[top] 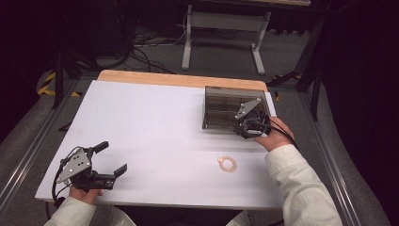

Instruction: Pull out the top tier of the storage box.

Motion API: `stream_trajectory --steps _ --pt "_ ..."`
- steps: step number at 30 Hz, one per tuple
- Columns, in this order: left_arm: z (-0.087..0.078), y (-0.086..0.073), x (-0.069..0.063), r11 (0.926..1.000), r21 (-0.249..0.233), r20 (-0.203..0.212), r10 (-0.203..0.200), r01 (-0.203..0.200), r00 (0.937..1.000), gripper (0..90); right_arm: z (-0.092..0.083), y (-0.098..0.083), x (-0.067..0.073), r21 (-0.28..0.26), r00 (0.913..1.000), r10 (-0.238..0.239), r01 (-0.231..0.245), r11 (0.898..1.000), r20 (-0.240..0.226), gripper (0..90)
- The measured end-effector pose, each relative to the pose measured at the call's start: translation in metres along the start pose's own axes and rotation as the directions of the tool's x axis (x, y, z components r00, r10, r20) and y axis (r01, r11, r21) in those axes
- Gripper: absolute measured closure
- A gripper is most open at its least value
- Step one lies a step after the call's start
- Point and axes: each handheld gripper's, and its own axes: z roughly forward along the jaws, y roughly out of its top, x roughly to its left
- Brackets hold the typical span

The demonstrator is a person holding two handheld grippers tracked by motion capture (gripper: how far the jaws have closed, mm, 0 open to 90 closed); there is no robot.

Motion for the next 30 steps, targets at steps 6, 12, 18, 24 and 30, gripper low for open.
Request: stream_trajectory --steps 6,12,18,24,30 --pt "0.000 0.000 0.000 1.0000 0.000 -0.002 0.008 -0.008 1.0000 0.2 -0.004 0.000 0.006 0.018 0.9998 0.002 -0.002 1.000 -0.018 62.3" --pt "-0.001 0.000 0.000 1.0000 -0.002 -0.002 0.009 -0.009 1.0000 0.2 -0.007 -0.001 0.011 0.021 0.9996 -0.006 0.006 1.000 -0.027 62.7" --pt "-0.001 0.001 0.000 0.9999 -0.005 -0.002 0.009 -0.009 1.0000 0.2 -0.009 -0.002 0.015 0.021 0.9992 -0.020 0.021 1.000 -0.036 63.4" --pt "-0.001 0.001 0.000 0.9999 -0.005 -0.001 0.009 -0.009 1.0000 0.2 -0.013 0.001 0.020 0.004 0.9989 -0.032 0.032 0.999 -0.033 63.9" --pt "-0.002 0.001 0.000 1.0000 -0.004 -0.003 0.005 -0.005 1.0000 0.2 -0.013 -0.001 0.020 0.000 0.9991 -0.028 0.028 1.000 -0.031 63.0"
